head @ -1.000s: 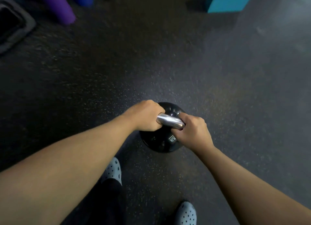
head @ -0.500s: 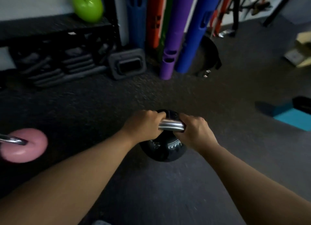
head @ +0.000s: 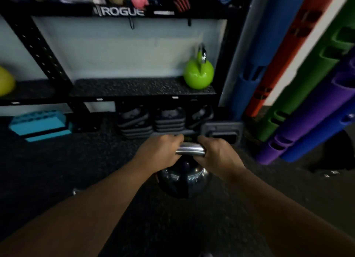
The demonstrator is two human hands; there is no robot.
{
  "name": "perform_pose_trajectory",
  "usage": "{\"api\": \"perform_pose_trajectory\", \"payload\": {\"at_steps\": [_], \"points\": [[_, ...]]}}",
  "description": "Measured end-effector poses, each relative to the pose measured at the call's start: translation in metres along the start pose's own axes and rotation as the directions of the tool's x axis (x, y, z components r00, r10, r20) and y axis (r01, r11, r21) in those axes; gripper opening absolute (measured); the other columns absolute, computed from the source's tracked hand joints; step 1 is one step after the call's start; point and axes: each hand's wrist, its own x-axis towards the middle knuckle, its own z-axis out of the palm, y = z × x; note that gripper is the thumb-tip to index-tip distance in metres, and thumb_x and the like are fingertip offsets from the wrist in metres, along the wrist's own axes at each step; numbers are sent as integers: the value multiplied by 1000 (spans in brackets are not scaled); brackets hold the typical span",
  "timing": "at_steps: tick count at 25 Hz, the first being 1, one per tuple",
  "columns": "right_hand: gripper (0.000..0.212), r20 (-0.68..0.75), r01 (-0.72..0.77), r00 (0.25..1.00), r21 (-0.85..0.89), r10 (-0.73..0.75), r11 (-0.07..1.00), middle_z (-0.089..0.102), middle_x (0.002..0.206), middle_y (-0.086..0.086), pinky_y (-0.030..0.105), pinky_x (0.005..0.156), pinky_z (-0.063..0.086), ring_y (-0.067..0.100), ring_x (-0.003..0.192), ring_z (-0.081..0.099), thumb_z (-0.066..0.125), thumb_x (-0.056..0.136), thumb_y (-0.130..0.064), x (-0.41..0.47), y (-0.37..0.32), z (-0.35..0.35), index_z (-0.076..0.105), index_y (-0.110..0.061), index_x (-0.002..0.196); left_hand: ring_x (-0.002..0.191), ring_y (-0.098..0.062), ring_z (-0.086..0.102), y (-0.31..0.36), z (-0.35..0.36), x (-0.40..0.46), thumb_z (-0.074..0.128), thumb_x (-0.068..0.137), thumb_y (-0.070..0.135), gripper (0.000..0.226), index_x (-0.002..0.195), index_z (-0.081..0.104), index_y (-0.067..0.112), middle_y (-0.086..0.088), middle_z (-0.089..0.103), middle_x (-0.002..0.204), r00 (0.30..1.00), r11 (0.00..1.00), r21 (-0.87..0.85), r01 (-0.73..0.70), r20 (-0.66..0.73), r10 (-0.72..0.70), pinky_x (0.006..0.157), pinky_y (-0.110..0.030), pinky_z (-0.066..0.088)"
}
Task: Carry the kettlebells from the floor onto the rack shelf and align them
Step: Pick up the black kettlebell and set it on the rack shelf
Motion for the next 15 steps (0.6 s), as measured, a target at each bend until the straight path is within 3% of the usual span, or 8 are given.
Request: {"api": "perform_pose_trajectory", "payload": {"at_steps": [3, 6, 8, 11, 15], "points": [[27, 45, 72, 996, 26, -74, 997, 72, 92, 7, 35, 69, 48, 30, 88, 66, 67, 75, -29, 89, 3, 16, 60, -21, 100, 54, -26, 61, -62, -2, 47, 61, 79, 29, 13, 79, 52, 22, 1, 62, 65, 995, 994, 70, 85, 43, -88, 46, -31, 41], [41, 39, 117, 992, 110, -122, 987, 72, 88, 5, 24, 63, 40, 21, 80, 63, 72, 71, -21, 177, 14, 25, 51, -31, 105, 52, -23, 61, -124, 1, 103, 65, 77, 27, 14, 84, 54, 21, 2, 62, 66, 989, 983, 123, 136, 42, -143, 45, -31, 46], [38, 84, 134, 986, 91, -142, 987, 71, 93, 7, 28, 68, 47, 23, 84, 64, 71, 73, -22, 230, 19, 31, 56, -29, 107, 54, -21, 62, -158, 4, 130, 66, 79, 28, 18, 91, 55, 21, 2, 63, 70, 983, 977, 139, 159, 66, -169, 46, -30, 48], [35, 121, 121, 984, 60, -128, 991, 68, 97, 8, 37, 72, 53, 30, 88, 65, 70, 76, -25, 299, 34, 42, 59, -20, 109, 56, -16, 59, -207, 14, 178, 66, 82, 27, 21, 98, 53, 20, 4, 62, 75, 983, 974, 152, 167, 57, -177, 47, -26, 45], [31, 113, 157, 981, 17, -158, 987, 70, 92, 9, 34, 66, 50, 31, 80, 67, 73, 76, -22, 405, 58, 60, 59, -19, 104, 49, -7, 47, -286, 37, 253, 65, 84, 16, 21, 102, 53, 17, 9, 49, 71, 987, 981, 116, 156, 9, -158, 41, -13, 32]]}}
